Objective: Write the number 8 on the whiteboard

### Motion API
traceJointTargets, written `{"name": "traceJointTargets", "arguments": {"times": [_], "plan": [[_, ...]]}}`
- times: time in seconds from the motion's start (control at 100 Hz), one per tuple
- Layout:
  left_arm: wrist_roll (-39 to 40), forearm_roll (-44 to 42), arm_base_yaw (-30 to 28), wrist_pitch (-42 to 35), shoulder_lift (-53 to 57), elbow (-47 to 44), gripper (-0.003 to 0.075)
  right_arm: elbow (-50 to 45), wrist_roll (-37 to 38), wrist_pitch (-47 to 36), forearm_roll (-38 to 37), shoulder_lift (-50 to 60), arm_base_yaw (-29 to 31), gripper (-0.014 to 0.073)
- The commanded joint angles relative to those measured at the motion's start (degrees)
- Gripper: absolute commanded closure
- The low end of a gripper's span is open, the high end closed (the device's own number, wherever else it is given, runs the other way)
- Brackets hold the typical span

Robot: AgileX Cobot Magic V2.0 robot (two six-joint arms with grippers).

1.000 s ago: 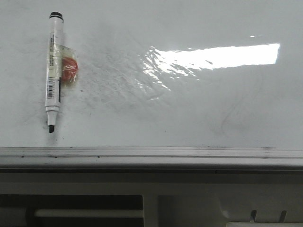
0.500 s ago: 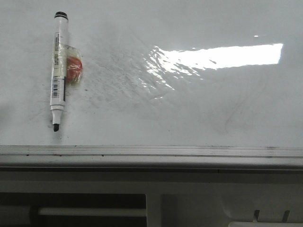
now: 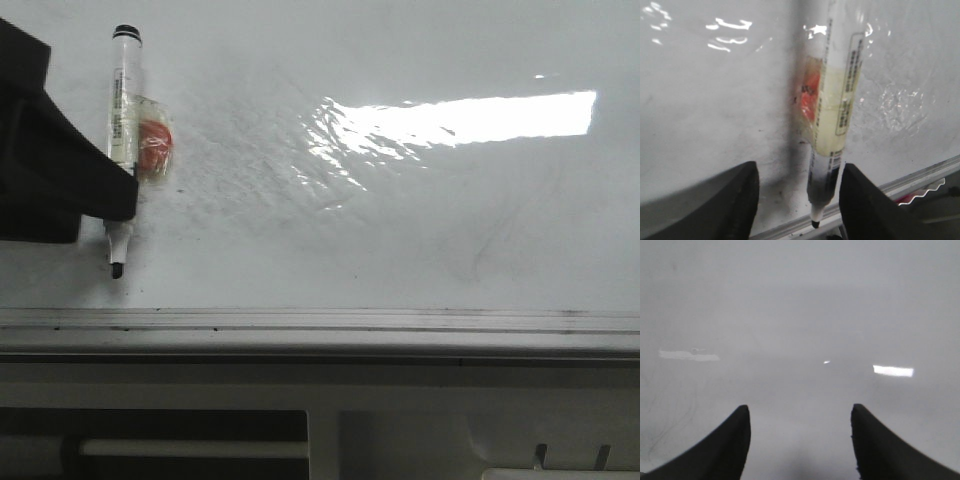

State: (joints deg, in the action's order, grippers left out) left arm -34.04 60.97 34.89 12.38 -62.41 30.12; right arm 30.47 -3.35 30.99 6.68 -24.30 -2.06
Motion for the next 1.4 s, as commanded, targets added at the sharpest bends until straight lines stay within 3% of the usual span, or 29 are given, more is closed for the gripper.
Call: {"name": "traceJointTargets", "arguments": {"times": [0.0,0.09,0.22,0.43,0.55,0.65,0.73,0.88,1.1,1.26,1.39], "plan": [[0.0,1.3,1.4,-3.1,-1.0,1.9,0.0370,2.0,-0.6,-4.5,-0.4,-0.8,-0.1,0.0209],[0.0,1.5,1.5,-3.1,-1.8,1.9,0.0446,2.0,-0.6,-4.7,-0.3,-0.8,-0.3,0.0209],[-1.6,0.8,1.6,-1.0,-1.3,2.9,0.0745,2.1,-0.8,-5.0,-0.2,-0.8,-2.0,0.0209],[-16.9,-0.2,4.1,9.1,-0.2,7.8,0.0741,2.2,-4.9,-5.2,3.4,-1.0,-8.4,0.0209],[-28.3,-2.0,6.6,16.4,-0.2,9.8,0.0741,2.2,-18.9,-4.6,15.6,-2.5,-14.8,0.0209],[-35.1,-5.1,9.5,17.2,-0.2,9.8,0.0741,2.2,-31.9,-3.7,25.1,-4.7,-21.4,0.0209],[-38.8,-9.1,12.1,17.0,-0.3,9.8,0.0741,2.2,-36.7,-3.7,28.5,-7.4,-26.9,0.0209],[-43.2,-11.2,15.4,16.5,-0.6,9.8,0.0741,2.3,-37.3,-7.1,28.8,-13.3,-36.0,0.0209],[-43.2,-11.2,16.0,14.6,-0.6,9.8,0.0741,2.3,-37.3,-14.8,28.7,-21.3,-47.8,0.0209],[-43.2,-11.2,16.0,15.0,-0.6,9.8,0.0741,2.4,-37.3,-24.7,28.7,-24.9,-51.8,0.0209],[-43.2,-11.2,16.0,15.0,-0.6,9.8,0.0741,4.8,-37.3,-24.3,28.7,-27.3,-52.7,0.0209]]}}
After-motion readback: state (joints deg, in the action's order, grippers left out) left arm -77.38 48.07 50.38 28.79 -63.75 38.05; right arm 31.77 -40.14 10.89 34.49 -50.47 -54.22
